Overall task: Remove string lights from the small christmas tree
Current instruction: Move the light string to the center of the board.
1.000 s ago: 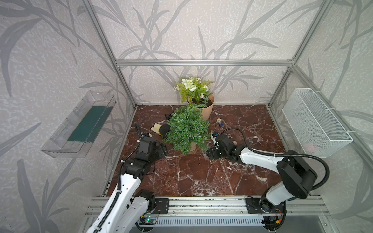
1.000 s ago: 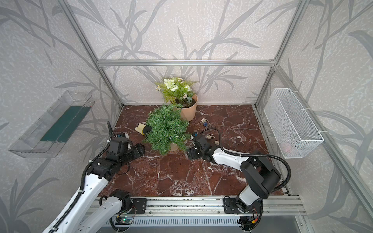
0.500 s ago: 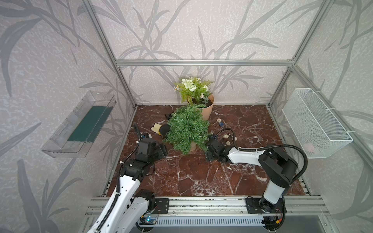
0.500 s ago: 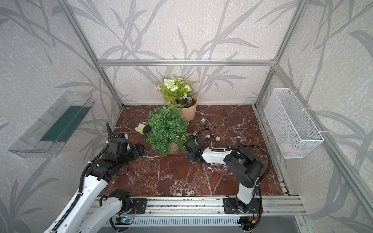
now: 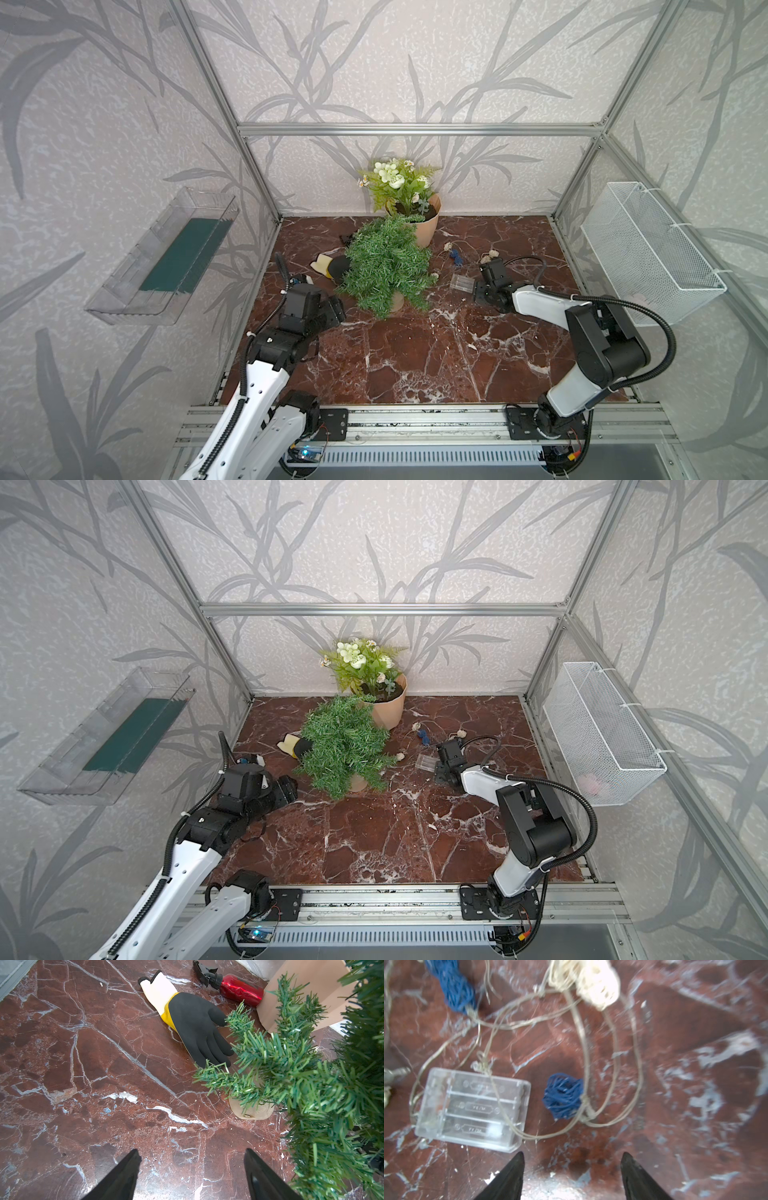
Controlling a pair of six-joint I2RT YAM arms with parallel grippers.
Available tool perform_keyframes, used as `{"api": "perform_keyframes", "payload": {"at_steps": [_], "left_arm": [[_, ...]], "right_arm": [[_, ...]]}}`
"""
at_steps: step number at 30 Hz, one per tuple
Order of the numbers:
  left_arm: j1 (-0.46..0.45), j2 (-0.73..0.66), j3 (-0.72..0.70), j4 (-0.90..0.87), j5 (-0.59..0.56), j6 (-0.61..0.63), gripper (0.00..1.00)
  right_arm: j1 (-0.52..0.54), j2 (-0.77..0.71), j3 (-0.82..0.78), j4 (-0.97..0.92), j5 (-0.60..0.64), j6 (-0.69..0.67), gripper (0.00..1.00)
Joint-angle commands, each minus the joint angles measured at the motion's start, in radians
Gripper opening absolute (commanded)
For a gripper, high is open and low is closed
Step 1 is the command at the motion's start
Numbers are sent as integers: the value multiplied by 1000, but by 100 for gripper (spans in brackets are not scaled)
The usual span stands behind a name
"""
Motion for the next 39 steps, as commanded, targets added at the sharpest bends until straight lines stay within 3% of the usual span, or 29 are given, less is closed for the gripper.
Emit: {"api": "perform_keyframes", "payload": {"at_steps": [1, 5, 9, 13, 17, 27, 32, 39], "left_arm": [[5, -9, -7, -16, -14, -4, 80], [6, -6, -10, -6, -4, -9, 80], [7, 14, -11, 18, 20, -21, 80], [7, 19, -3, 27, 40, -32, 79], [7, 20, 9, 24, 67, -42, 79], [7, 8, 61, -10, 113, -58, 79], [8, 2, 70, -15, 110, -57, 79], [8, 4, 72, -11, 114, -56, 79]], "right_arm": [[18, -87, -16, -51, -65, -40, 81], [119, -209, -42, -35, -33, -71, 88], [145, -202, 6, 27, -30, -72, 89], [126, -17, 232, -45, -25, -105, 90], [91, 222, 478, -114, -133, -102, 90], [71, 647, 995, -381, -108, -95, 90], [62, 669, 982, -423, 21, -113, 91], [-48, 608, 830, -473, 47, -103, 91]]}}
